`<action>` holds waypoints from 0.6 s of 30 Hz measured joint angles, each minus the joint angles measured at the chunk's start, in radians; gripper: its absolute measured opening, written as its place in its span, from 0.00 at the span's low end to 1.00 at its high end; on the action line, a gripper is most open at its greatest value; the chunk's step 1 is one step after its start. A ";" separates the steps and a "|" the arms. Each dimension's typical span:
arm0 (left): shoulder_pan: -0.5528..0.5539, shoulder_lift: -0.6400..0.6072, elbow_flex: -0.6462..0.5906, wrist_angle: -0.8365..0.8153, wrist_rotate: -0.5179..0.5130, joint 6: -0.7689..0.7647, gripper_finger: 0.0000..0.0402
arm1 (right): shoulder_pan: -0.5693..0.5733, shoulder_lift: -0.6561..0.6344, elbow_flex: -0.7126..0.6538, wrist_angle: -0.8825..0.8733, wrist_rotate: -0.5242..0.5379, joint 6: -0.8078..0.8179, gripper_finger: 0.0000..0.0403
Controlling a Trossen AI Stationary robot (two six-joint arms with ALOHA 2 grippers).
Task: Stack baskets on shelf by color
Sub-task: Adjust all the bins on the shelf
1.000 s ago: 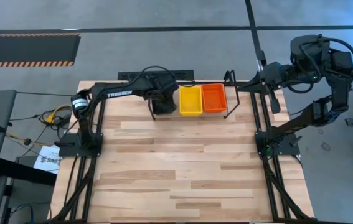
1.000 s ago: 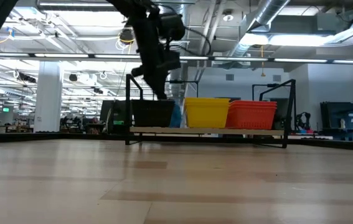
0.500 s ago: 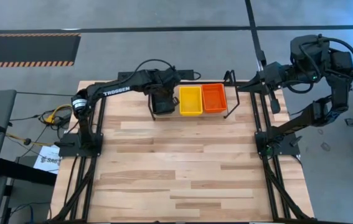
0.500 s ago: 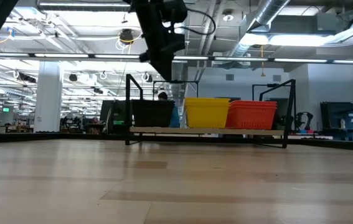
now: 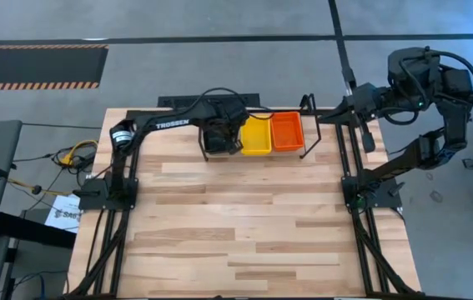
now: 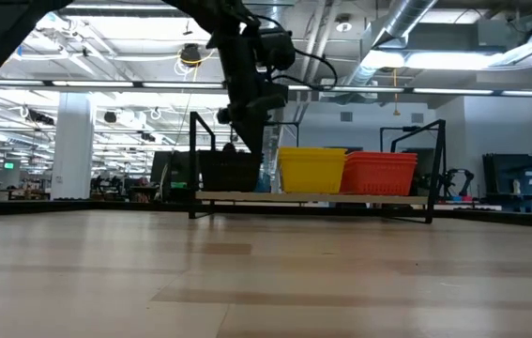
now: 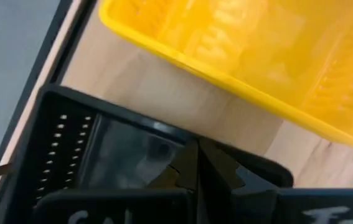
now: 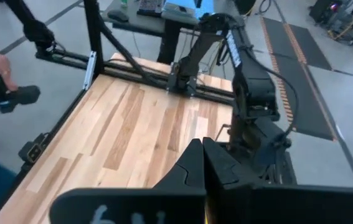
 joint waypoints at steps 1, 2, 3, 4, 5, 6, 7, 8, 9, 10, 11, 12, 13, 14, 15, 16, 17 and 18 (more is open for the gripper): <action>0.000 0.007 0.000 -0.004 0.000 0.001 0.00 | 0.000 0.000 0.000 -0.007 0.000 0.000 0.01; 0.000 0.008 0.000 -0.012 -0.001 0.001 0.00 | 0.000 0.000 0.000 -0.016 0.000 0.000 0.01; 0.000 0.008 0.000 -0.032 -0.001 0.002 0.00 | 0.000 0.000 0.000 -0.019 0.000 0.001 0.01; 0.000 0.008 -0.001 -0.040 -0.001 0.002 0.00 | 0.000 0.000 0.000 -0.020 0.000 0.001 0.01; 0.000 0.009 -0.001 -0.032 -0.001 0.002 0.00 | 0.000 0.000 0.000 -0.022 -0.001 0.001 0.01; 0.000 0.009 -0.001 -0.032 -0.002 0.002 0.00 | 0.000 0.000 0.000 -0.022 0.000 0.001 0.01; 0.000 0.009 -0.001 -0.036 -0.005 0.002 0.00 | 0.000 0.000 0.000 -0.022 0.000 0.001 0.01; 0.000 0.009 -0.001 -0.036 -0.006 0.002 0.00 | 0.000 0.000 0.000 -0.022 0.000 0.001 0.01; 0.000 0.009 -0.001 -0.039 -0.007 0.002 0.00 | 0.000 0.000 0.000 -0.023 0.000 0.001 0.01; 0.000 0.009 -0.001 -0.045 -0.008 0.002 0.00 | 0.000 0.000 0.000 -0.023 0.000 0.001 0.01; 0.000 0.009 -0.001 -0.045 -0.007 0.002 0.00 | 0.000 0.000 0.000 -0.023 0.000 0.001 0.01; 0.000 0.009 -0.001 -0.043 -0.007 0.002 0.00 | 0.000 0.000 0.000 -0.023 0.000 0.001 0.01; 0.000 0.009 -0.001 -0.042 -0.007 0.002 0.00 | 0.000 0.000 0.000 -0.023 0.000 0.001 0.01; 0.000 0.009 -0.001 -0.038 -0.007 0.002 0.00 | 0.000 0.000 0.000 -0.023 0.000 0.001 0.01; 0.000 0.009 -0.001 -0.032 -0.007 0.002 0.00 | 0.000 0.000 0.000 -0.023 0.000 0.001 0.01; 0.000 0.009 -0.001 -0.028 -0.007 0.002 0.00 | 0.000 0.000 0.000 -0.023 0.000 0.001 0.01; 0.000 0.009 -0.001 -0.028 -0.005 0.002 0.00 | 0.000 0.000 0.000 -0.023 0.000 0.001 0.01; 0.000 0.009 -0.001 -0.027 0.001 0.002 0.00 | 0.000 0.000 0.000 -0.023 0.000 0.001 0.01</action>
